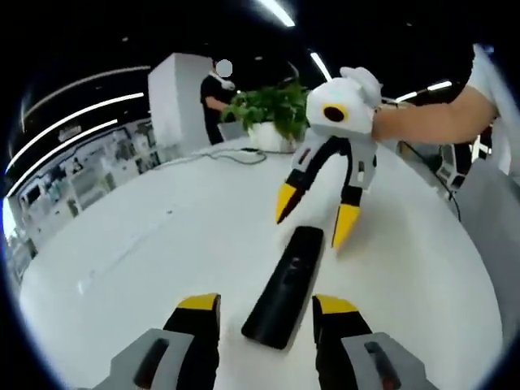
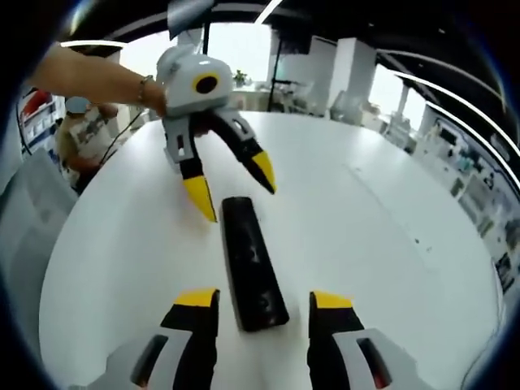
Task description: Press the specified remote control buttons in sequence, fully releasing each button before pressing the next.
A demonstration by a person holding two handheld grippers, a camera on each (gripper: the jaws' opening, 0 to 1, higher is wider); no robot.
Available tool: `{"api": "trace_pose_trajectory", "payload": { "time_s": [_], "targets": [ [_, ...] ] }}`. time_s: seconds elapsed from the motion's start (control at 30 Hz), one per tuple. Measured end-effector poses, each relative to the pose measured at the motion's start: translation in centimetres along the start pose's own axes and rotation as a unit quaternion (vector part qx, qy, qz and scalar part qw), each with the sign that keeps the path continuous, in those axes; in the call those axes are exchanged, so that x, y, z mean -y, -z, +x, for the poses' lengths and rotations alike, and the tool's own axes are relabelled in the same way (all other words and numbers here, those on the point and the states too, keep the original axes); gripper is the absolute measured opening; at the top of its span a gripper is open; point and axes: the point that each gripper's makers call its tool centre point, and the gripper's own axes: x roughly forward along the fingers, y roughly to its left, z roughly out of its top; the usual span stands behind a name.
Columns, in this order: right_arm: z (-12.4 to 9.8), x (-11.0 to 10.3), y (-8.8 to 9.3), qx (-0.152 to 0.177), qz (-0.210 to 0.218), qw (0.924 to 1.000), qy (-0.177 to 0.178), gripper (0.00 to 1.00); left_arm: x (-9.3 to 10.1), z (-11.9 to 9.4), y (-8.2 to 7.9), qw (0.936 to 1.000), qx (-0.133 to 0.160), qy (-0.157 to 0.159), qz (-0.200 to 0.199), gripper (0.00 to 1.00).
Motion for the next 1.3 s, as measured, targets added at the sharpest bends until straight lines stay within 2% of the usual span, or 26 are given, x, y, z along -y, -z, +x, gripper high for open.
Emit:
{"api": "trace_pose_trajectory", "payload": {
  "time_s": [0.07,0.17,0.27,0.33,0.4,0.43,0.5,0.57,0.63,0.67,0.73,0.83,0.87,0.9,0.97,1.0,1.1,1.2,1.3],
  "targets": [
    [-0.1,0.0,0.0,0.013,0.015,0.9997,0.013,0.46,-0.1,-0.1,0.1,0.9997,0.008,-0.021,-0.011,0.56],
    [-0.3,0.2,0.0,0.033,0.03,0.9983,0.038,0.44,-0.3,-0.2,0.0,0.9985,0.019,-0.048,-0.018,0.55],
    [-0.7,0.5,-0.2,0.063,0.058,0.9943,0.064,0.49,-0.3,-0.5,-0.4,0.9961,0.04,-0.074,-0.025,0.55],
    [-1.1,0.9,-0.3,0.08,0.074,0.9906,0.082,0.54,-0.4,-0.7,-0.9,0.9926,0.064,-0.098,-0.033,0.59],
    [-1.4,1.2,0.3,0.08,0.089,0.9877,0.1,0.57,-0.1,-0.9,-0.5,0.9917,0.058,-0.112,-0.028,0.63],
    [-1.6,1.3,0.5,0.085,0.098,0.9852,0.112,0.57,-0.3,-1.0,-0.3,0.9895,0.057,-0.13,-0.028,0.63],
    [-1.7,1.3,0.9,0.091,0.107,0.9824,0.124,0.59,-0.2,-1.3,-0.4,0.9866,0.067,-0.144,-0.038,0.66],
    [-2.0,1.4,1.3,0.1,0.131,0.9764,0.14,0.65,-0.2,-1.6,-0.3,0.982,0.072,-0.166,-0.056,0.72],
    [-2.4,1.3,1.6,0.106,0.161,0.9698,0.15,0.68,0.0,-1.8,-0.2,0.9793,0.071,-0.173,-0.078,0.79],
    [-2.8,1.5,1.7,0.113,0.173,0.9648,0.163,0.69,0.1,-2.0,0.1,0.9774,0.062,-0.18,-0.091,0.83],
    [-3.3,1.7,2.0,0.12,0.2,0.9546,0.185,0.7,0.1,-2.2,0.8,0.9737,0.047,-0.189,-0.118,0.86],
    [-3.8,1.5,2.3,0.125,0.23,0.9442,0.2,0.75,0.2,-2.6,1.1,0.9695,0.045,-0.199,-0.136,0.9],
    [-3.9,1.2,2.6,0.122,0.23,0.9441,0.202,0.75,0.2,-2.8,1.4,0.967,0.041,-0.206,-0.145,0.92],
    [-3.9,0.9,3.1,0.111,0.239,0.9425,0.206,0.75,0.3,-3.0,1.5,0.965,0.041,-0.208,-0.154,0.93],
    [-3.7,0.3,3.6,0.1,0.251,0.9413,0.203,0.73,0.6,-3.5,2.3,0.9561,0.033,-0.218,-0.193,0.93],
    [-3.8,-0.1,3.7,0.097,0.256,0.9398,0.205,0.72,0.7,-3.5,2.3,0.9563,0.035,-0.217,-0.193,0.94],
    [-4.5,-0.9,3.8,0.099,0.267,0.9334,0.219,0.69,1.5,-4.1,2.1,0.9496,0.038,-0.224,-0.216,0.94],
    [-5.2,-1.7,3.7,0.106,0.289,0.9209,0.238,0.73,2.4,-4.5,2.4,0.9491,0.032,-0.228,-0.215,0.94],
    [-5.5,-2.1,3.9,0.112,0.309,0.913,0.242,0.74,3.1,-5.1,2.9,0.9466,0.026,-0.232,-0.222,0.94]
  ]
}}
